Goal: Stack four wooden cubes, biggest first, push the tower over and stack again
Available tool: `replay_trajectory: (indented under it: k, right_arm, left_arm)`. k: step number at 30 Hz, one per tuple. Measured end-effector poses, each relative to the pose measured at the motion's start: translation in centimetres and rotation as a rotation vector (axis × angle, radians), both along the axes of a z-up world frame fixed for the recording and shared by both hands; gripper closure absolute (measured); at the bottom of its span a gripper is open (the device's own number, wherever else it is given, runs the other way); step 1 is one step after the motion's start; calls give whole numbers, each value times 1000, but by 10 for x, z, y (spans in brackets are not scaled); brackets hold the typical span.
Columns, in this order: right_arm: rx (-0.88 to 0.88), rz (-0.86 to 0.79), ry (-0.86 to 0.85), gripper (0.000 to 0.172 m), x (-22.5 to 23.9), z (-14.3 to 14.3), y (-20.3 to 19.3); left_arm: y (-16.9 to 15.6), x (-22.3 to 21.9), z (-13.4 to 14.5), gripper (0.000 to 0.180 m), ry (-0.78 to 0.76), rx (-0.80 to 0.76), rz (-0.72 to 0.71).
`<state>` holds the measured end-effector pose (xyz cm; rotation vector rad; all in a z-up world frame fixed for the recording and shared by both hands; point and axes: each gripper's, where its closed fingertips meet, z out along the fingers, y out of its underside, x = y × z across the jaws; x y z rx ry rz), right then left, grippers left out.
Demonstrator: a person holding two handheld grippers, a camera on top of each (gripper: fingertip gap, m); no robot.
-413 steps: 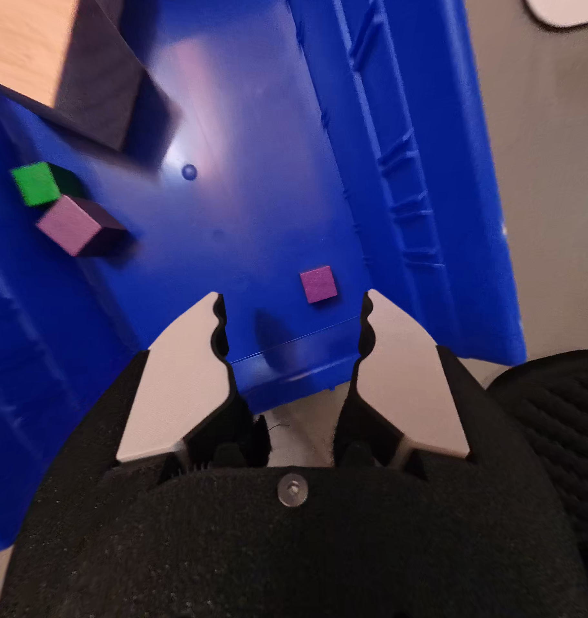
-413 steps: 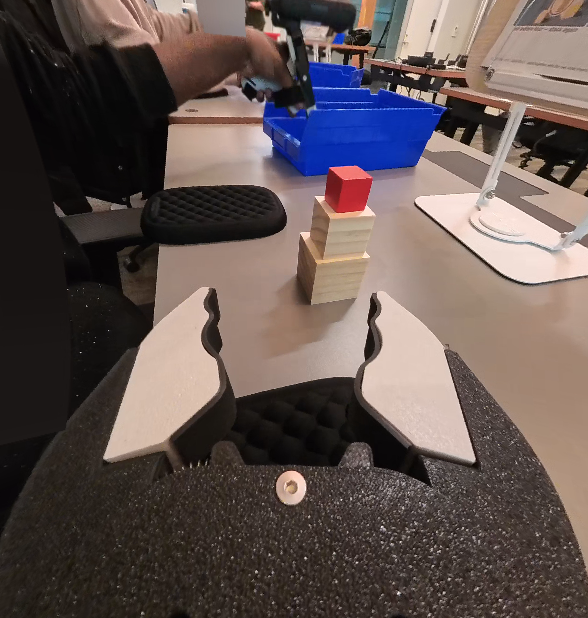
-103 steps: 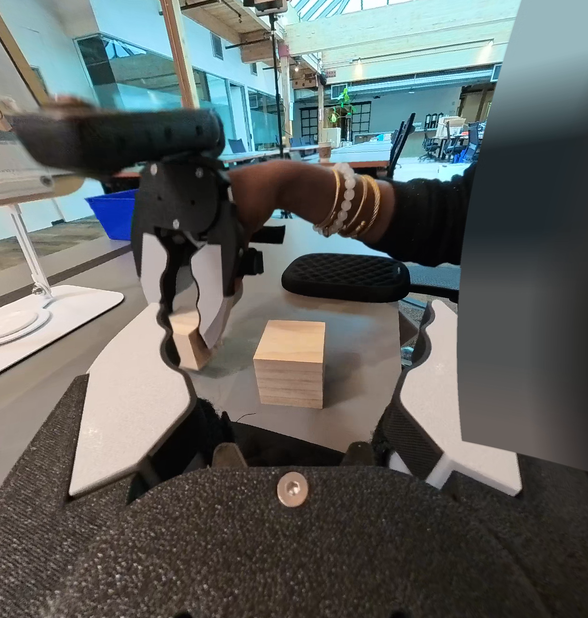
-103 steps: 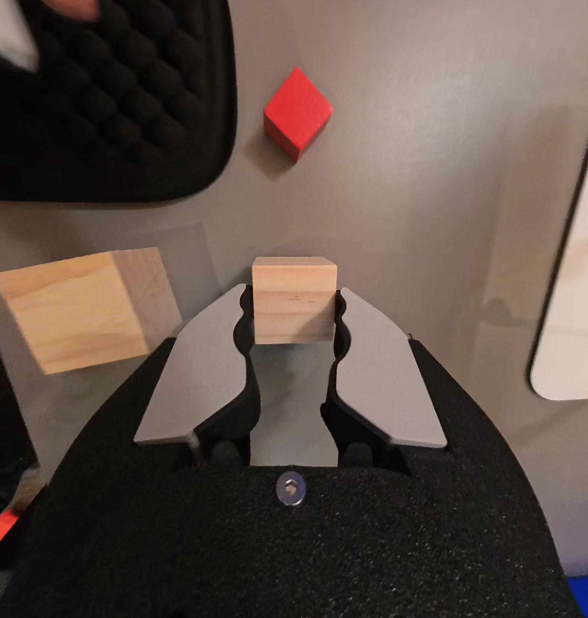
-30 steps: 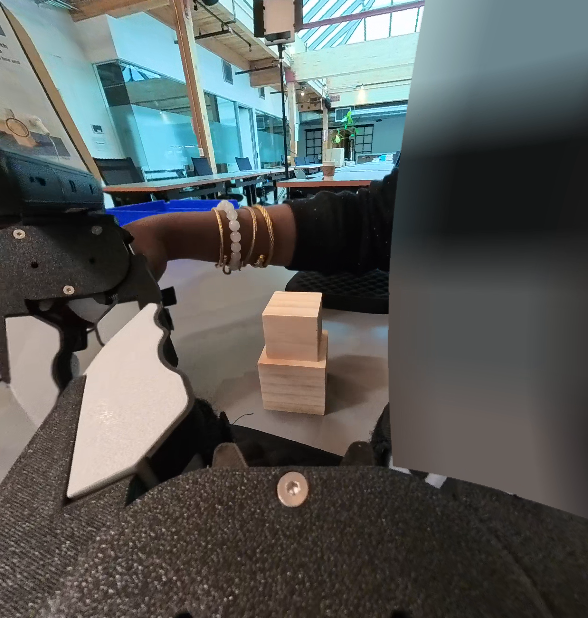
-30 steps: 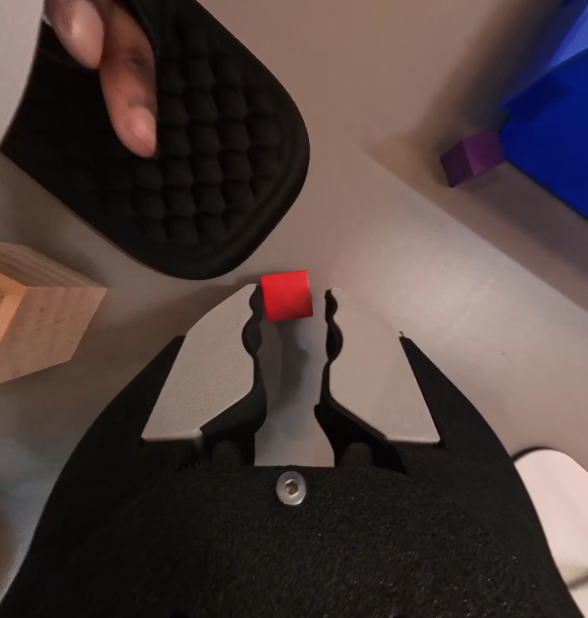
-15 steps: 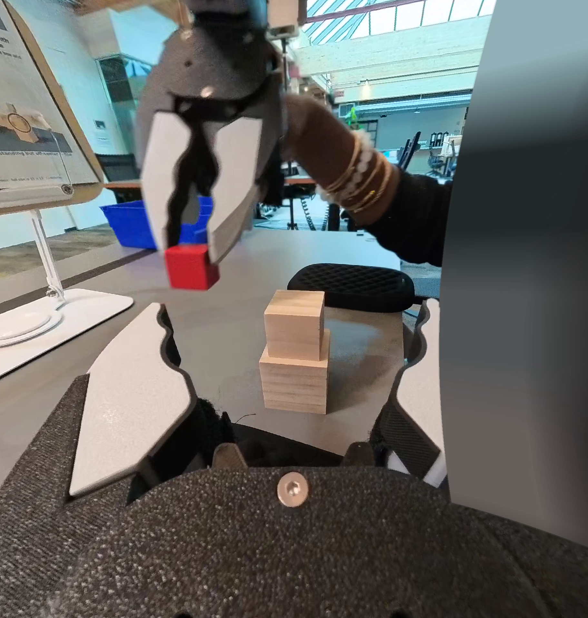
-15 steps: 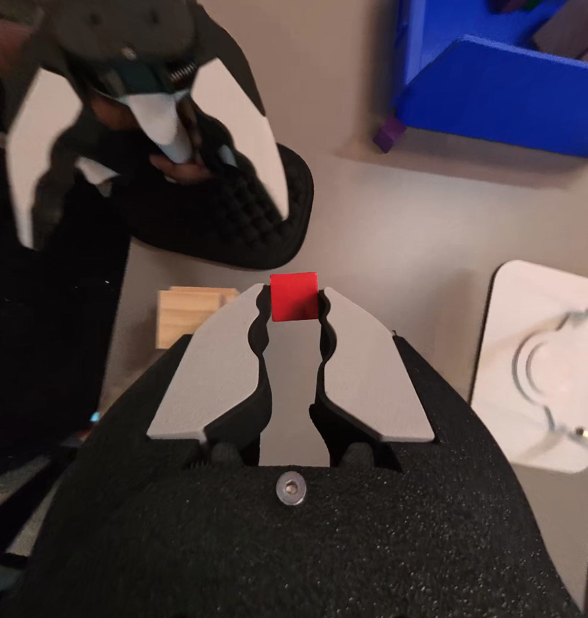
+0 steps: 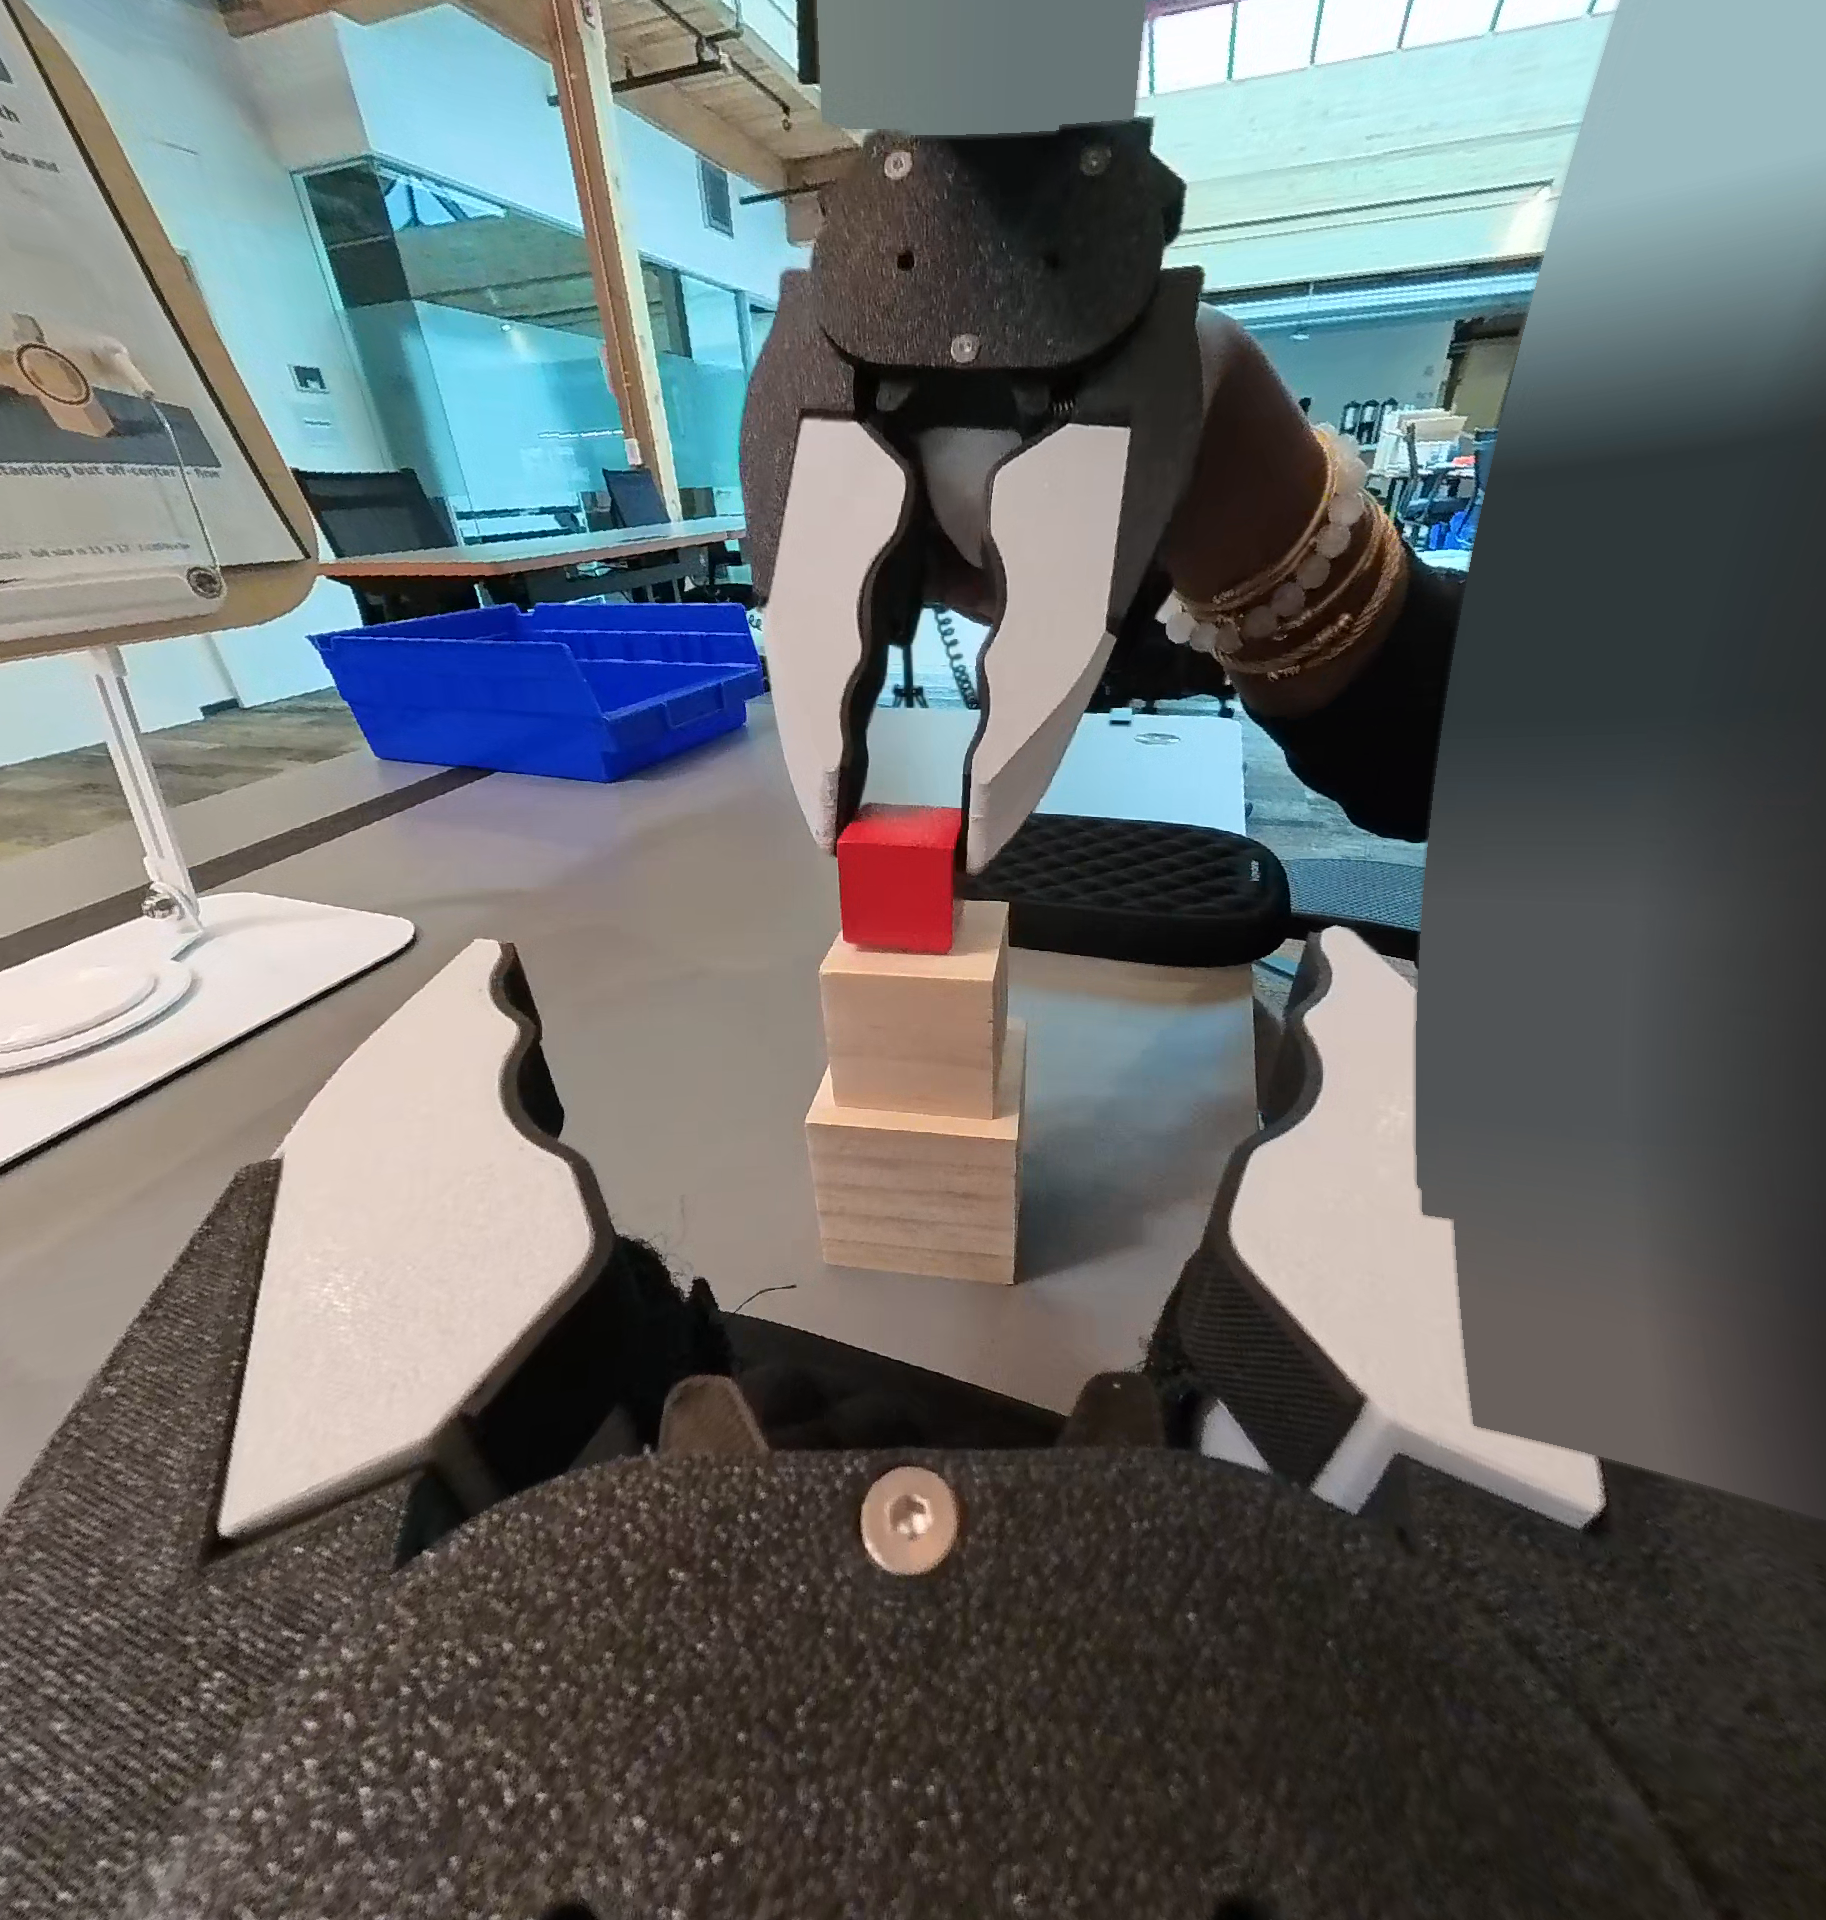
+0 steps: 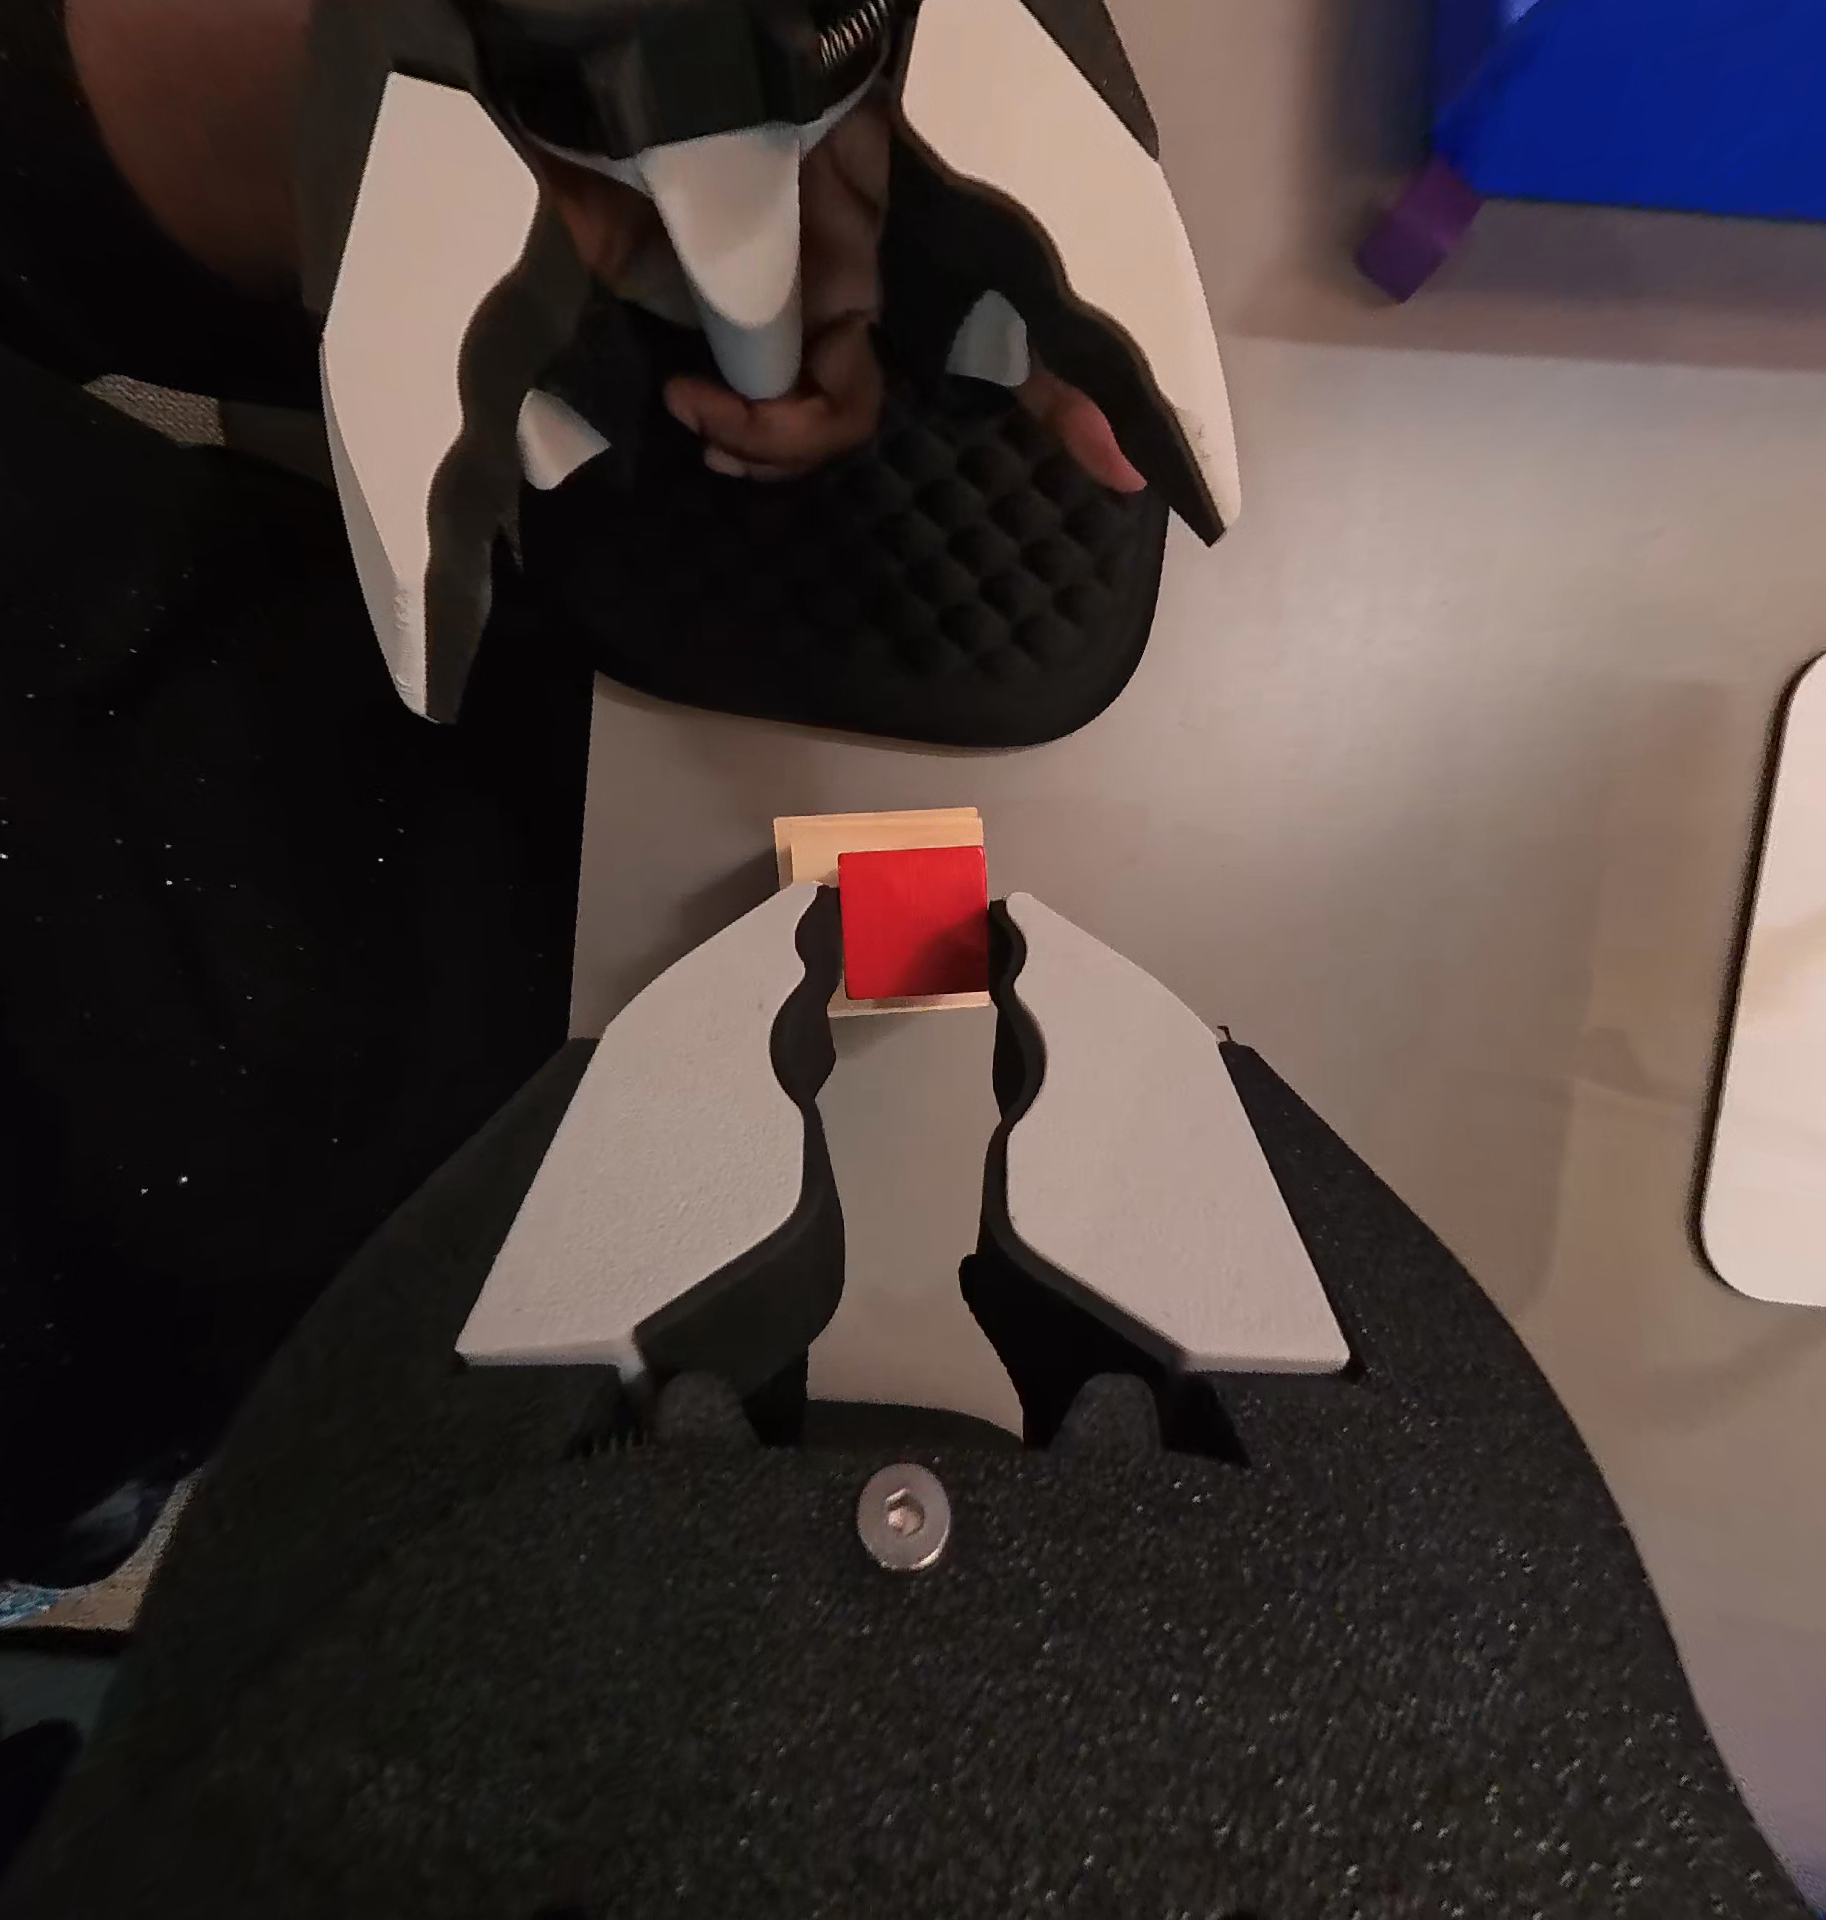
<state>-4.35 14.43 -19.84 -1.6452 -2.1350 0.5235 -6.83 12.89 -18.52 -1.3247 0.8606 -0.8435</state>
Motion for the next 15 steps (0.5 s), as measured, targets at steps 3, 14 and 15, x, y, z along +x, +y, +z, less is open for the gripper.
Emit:
replay_trajectory:
  k: [3,14,15]
  right_arm:
    - [-1,0,-3,145,0,-1,-1]
    - [2,11,25,128,-1,8,-3]
    - [2,17,48,126,-3,13,-1]
  left_arm:
    - [0,-1,1,48,-6,-1,-2]
    - [0,0,0,48,1,5,1]
    - [0,0,0,48,3,6,1]
